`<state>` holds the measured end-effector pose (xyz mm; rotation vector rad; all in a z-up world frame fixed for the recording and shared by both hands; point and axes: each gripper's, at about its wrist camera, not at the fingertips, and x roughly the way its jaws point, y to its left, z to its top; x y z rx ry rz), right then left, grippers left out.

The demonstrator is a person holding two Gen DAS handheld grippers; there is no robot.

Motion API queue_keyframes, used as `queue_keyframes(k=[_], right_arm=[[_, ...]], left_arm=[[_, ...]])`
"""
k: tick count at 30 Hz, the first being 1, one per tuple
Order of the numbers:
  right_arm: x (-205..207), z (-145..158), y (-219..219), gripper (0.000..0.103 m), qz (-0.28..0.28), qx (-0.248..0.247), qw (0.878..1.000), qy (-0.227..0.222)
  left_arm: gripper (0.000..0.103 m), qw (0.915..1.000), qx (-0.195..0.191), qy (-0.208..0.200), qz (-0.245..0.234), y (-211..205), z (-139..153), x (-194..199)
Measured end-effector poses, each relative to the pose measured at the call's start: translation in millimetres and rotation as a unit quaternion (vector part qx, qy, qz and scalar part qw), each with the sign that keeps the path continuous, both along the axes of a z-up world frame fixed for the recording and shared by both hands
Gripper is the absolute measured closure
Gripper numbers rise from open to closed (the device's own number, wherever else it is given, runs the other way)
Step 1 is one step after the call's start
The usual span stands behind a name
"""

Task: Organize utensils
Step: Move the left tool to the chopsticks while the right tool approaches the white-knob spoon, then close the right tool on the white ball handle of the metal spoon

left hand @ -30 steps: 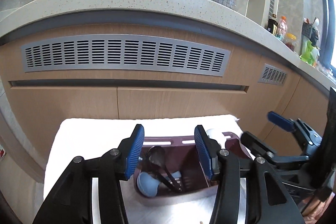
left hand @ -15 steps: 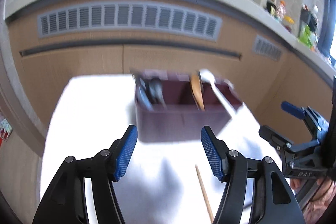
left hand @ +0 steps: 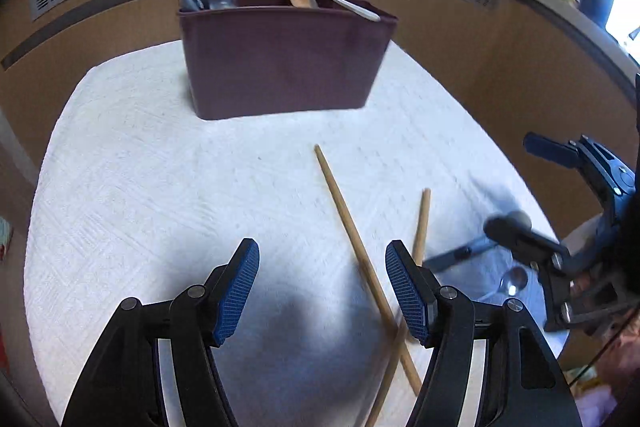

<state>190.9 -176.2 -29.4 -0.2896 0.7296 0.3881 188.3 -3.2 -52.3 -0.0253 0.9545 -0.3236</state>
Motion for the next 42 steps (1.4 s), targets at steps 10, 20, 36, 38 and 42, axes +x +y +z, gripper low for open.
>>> queue_keyframes(k=[10, 20, 36, 38, 42], right_arm=[[-45, -37, 32, 0.059, 0.148, 0.018, 0.984, 0.101], [-44, -46, 57, 0.080, 0.189, 0.003, 0.976, 0.108], [16, -38, -29, 0.084, 0.014, 0.101, 0.984, 0.149], [16, -40, -35, 0.084, 0.008, 0.110, 0.982, 0.152], [15, -44, -37, 0.083, 0.003, 0.109, 0.983, 0.149]], left_arm=[[0.037, 0.9992, 0.008, 0.000, 0.039, 16, 5, -1], [0.037, 0.9990, 0.021, 0.001, 0.039, 17, 5, -6], [0.047, 0.9970, 0.015, 0.018, -0.074, -13, -7, -15], [0.063, 0.9939, 0.021, 0.030, -0.104, -25, -11, -15], [0.069, 0.9863, 0.054, 0.035, -0.152, -50, -14, -13]])
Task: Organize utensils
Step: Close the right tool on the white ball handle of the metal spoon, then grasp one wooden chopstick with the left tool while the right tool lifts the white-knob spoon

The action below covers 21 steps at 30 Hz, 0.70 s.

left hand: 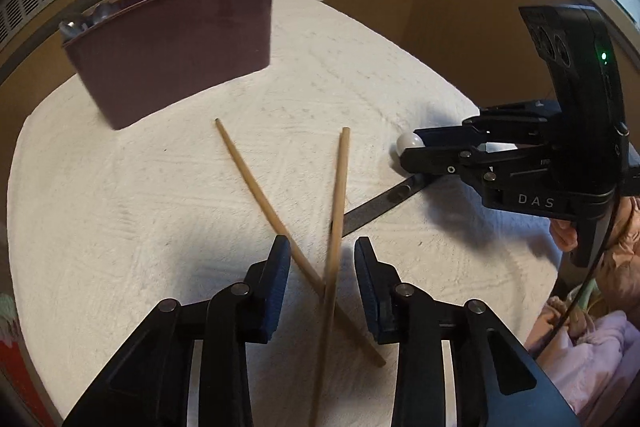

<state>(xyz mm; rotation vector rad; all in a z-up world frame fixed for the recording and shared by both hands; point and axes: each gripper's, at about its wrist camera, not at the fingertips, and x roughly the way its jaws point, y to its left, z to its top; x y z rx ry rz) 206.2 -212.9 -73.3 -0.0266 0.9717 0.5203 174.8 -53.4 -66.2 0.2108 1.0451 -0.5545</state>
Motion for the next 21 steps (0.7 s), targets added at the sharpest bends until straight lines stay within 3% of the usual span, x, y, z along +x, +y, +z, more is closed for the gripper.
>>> queue_keyframes(k=[4, 6, 14, 18, 19, 21], right_arm=[[-3, 0, 0, 0.083, -0.008, 0.001, 1.000, -0.005], [-2, 1, 1, 0.083, -0.014, -0.004, 1.000, -0.009], [-6, 5, 6, 0.083, -0.022, -0.021, 0.999, -0.019], [-8, 7, 7, 0.081, -0.042, -0.032, 0.999, -0.013], [-10, 8, 6, 0.078, -0.043, -0.030, 0.999, -0.013], [-14, 11, 4, 0.057, -0.050, -0.023, 0.998, -0.013]], left_arm=[[0.070, 0.9989, 0.040, -0.004, -0.023, -19, -5, 8], [0.077, 0.9980, 0.057, -0.002, -0.026, -27, -11, 12], [0.084, 0.9983, 0.055, -0.018, -0.013, -25, -15, 2], [0.084, 0.9981, 0.050, -0.023, 0.027, -8, -11, 2], [0.084, 0.9976, 0.050, -0.027, 0.041, -1, -9, 3], [0.084, 0.9957, 0.046, -0.036, 0.072, 14, -5, 4]])
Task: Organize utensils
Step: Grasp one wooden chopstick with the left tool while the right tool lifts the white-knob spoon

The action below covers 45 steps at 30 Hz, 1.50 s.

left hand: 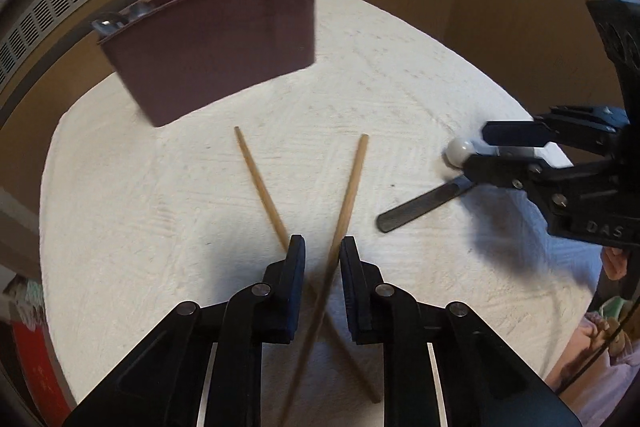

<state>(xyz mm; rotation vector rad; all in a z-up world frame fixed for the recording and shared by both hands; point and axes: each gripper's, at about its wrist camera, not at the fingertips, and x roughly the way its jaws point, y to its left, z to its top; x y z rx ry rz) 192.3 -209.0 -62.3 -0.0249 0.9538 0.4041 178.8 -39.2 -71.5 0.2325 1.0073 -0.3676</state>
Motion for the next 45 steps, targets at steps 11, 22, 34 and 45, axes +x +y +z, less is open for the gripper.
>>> queue_keyframes(k=[11, 22, 34, 45], right_arm=[[-5, -6, -8, 0.009, -0.073, -0.053, 0.996, -0.024], [-21, -8, 25, 0.007, 0.020, 0.036, 0.999, 0.022], [-35, 1, 24, 0.010, 0.053, -0.047, 0.995, -0.064], [16, -4, 27, 0.048, 0.105, -0.074, 0.991, -0.029]], left_arm=[[0.084, 0.9925, -0.026, 0.017, 0.118, 70, -8, -5], [0.064, 0.9913, -0.062, 0.029, 0.112, 63, -10, -4], [0.061, 0.9904, -0.094, 0.033, 0.096, 64, -5, -7], [0.061, 0.9979, -0.062, 0.019, -0.003, 39, 16, -25]])
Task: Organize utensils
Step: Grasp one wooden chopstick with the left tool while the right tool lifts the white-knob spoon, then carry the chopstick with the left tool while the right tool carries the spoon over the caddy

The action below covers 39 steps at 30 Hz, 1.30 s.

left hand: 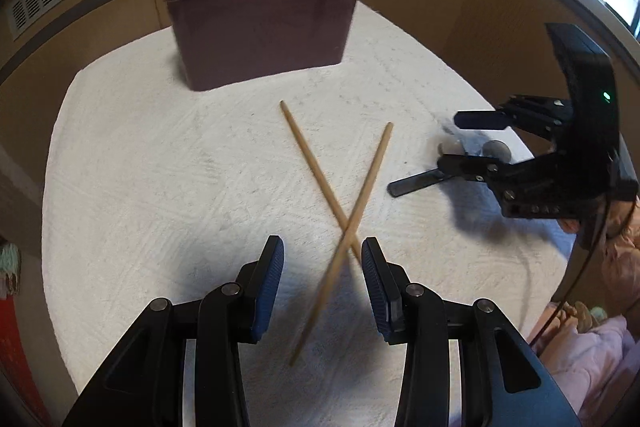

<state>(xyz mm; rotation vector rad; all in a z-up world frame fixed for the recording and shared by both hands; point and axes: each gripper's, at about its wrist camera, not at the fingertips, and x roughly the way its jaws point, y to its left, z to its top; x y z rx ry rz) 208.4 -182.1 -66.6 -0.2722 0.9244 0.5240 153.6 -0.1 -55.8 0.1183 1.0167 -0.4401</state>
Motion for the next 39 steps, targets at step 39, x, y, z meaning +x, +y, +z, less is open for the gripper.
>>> queue_keyframes(k=[39], right_arm=[[-36, 68, -21, 0.084, -0.032, 0.131, 0.990, -0.051]], left_arm=[[0.097, 0.9703, -0.155, -0.113, 0.147, 33, 62, 3]])
